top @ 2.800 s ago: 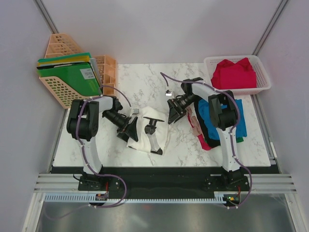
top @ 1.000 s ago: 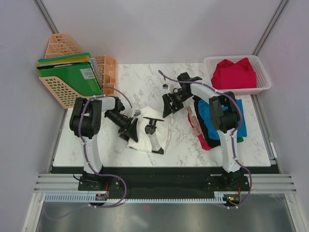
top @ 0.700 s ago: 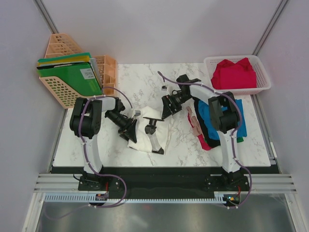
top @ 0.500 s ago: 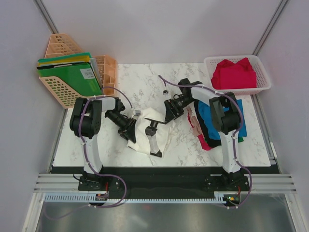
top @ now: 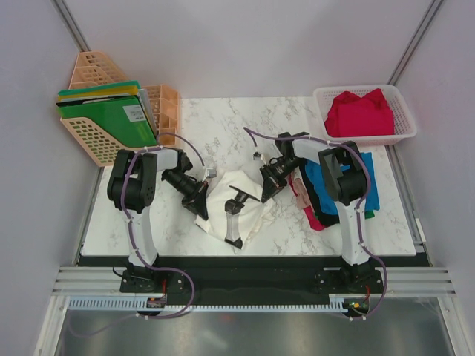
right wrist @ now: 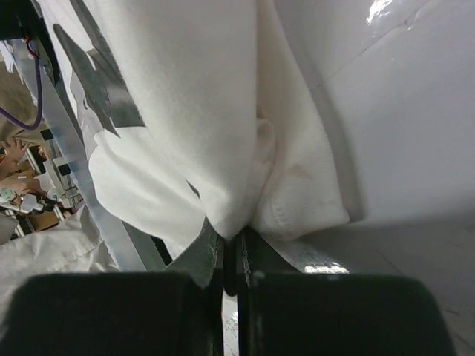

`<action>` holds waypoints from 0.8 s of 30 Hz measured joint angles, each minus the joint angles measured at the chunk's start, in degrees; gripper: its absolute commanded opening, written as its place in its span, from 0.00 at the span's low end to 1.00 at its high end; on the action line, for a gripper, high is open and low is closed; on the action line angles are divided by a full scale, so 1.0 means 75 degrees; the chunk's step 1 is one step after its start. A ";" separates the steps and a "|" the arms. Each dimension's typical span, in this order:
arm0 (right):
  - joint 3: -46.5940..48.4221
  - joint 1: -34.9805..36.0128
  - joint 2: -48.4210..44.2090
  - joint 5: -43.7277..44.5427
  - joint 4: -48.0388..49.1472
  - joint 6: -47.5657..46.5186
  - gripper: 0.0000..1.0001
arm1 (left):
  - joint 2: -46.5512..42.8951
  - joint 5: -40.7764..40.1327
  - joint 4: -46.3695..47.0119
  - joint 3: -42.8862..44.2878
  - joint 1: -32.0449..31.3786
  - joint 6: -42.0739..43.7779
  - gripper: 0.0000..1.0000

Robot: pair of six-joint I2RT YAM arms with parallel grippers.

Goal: Fold and stack the t-shirts
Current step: Put the neatly folded tshirt into the corner of the board with both arms

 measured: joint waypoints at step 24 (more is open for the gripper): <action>-0.0230 -0.0504 -0.0711 0.0187 -0.0335 -0.0530 0.00 | -0.1530 0.0140 -0.0187 0.0513 -0.0149 0.0189 0.02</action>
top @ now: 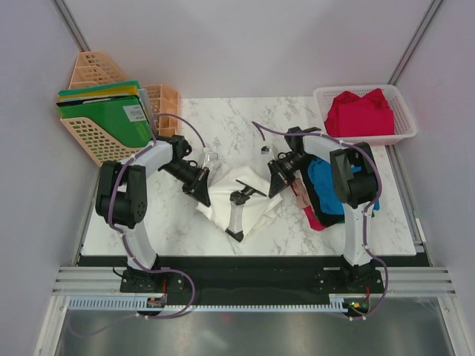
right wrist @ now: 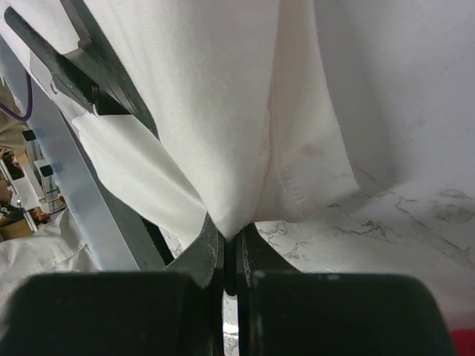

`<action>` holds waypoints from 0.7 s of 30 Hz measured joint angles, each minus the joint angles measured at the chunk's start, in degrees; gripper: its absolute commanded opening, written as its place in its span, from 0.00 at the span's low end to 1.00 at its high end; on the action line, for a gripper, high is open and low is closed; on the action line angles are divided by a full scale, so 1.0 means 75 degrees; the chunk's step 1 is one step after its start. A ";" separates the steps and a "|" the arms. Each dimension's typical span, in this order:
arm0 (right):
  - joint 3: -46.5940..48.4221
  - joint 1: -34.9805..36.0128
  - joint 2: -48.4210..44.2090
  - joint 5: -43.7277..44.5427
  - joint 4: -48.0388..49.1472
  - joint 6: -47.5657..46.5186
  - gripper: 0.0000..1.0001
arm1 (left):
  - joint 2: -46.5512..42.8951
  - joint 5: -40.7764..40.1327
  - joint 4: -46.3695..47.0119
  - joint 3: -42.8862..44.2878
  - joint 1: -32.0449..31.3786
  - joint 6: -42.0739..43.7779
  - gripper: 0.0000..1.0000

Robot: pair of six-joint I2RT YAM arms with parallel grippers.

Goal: Fold and stack the t-shirts
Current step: Put the neatly folded tshirt into the corner of the board with both arms

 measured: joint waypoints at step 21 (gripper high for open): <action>0.0227 -0.0440 -0.1259 -0.0597 -0.0670 -0.0245 0.00 | -0.1224 0.0251 -0.0624 0.1154 -0.0003 0.0003 0.02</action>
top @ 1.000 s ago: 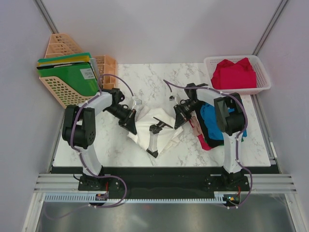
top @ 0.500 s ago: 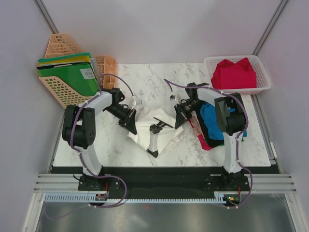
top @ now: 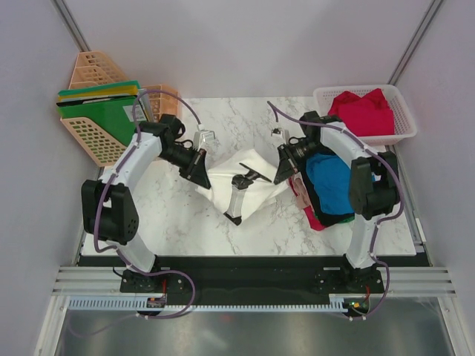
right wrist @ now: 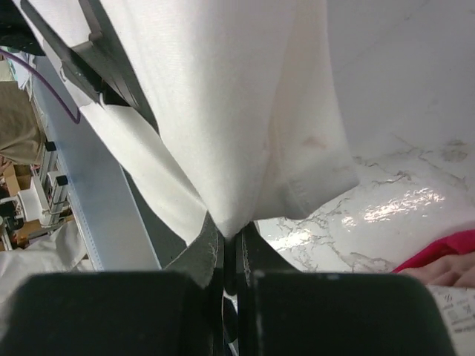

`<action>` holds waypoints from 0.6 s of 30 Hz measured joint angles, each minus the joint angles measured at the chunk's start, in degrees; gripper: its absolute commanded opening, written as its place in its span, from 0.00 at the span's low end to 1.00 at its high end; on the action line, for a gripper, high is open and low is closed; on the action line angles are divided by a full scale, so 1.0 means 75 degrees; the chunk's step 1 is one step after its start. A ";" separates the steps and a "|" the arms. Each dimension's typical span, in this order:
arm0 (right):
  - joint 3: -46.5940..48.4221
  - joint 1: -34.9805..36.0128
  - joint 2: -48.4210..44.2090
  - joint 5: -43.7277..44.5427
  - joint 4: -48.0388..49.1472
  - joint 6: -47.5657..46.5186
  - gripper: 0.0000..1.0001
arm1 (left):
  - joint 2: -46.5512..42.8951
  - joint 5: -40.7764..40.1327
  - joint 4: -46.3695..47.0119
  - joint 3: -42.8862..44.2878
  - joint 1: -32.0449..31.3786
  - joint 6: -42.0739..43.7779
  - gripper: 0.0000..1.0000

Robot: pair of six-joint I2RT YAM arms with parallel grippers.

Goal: Fold and stack the t-shirts
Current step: Put the neatly folded tshirt into the corner of the board with both arms

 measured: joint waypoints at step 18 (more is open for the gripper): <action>0.0414 -0.1207 -0.1661 -0.0338 -0.1600 -0.0903 0.00 | -0.0221 0.0012 -0.0373 0.1425 -0.1011 -0.0300 0.02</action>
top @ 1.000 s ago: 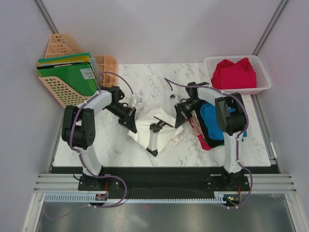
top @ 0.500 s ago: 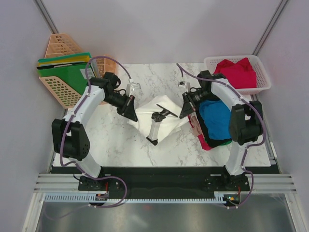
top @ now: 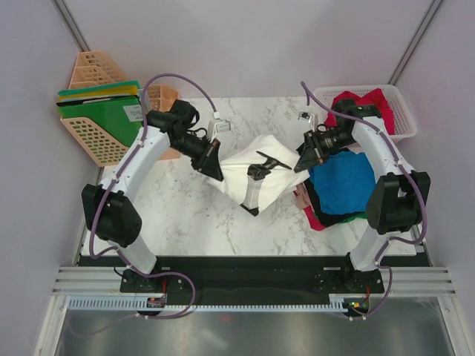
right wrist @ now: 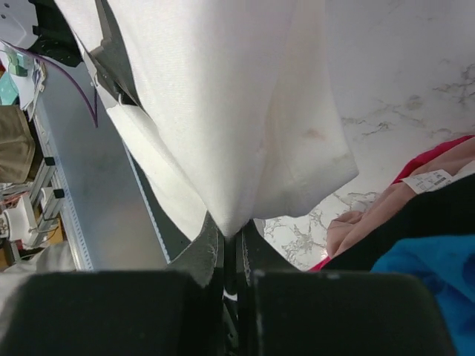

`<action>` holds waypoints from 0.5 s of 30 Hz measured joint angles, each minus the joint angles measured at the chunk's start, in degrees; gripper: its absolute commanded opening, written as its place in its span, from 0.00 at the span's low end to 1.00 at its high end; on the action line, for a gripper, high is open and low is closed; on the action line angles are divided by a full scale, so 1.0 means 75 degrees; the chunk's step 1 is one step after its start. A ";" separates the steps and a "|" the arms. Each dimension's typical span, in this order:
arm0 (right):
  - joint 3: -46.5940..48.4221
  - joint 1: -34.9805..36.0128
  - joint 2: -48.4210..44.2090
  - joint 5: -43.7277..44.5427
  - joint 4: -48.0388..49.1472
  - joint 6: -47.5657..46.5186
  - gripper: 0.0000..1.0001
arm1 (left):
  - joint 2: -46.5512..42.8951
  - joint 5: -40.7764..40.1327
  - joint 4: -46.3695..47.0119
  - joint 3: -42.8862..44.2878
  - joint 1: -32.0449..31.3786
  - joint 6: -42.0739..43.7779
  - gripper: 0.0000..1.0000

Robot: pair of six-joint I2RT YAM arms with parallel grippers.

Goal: Fold and stack the t-shirts
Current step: Put the neatly folded tshirt into the corner of the board with both arms

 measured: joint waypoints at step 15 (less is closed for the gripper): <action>-0.0758 -0.1492 -0.0793 0.0245 -0.0312 -0.1087 0.00 | 0.2474 -0.0017 -0.0472 0.2990 -0.1268 -0.0012 0.02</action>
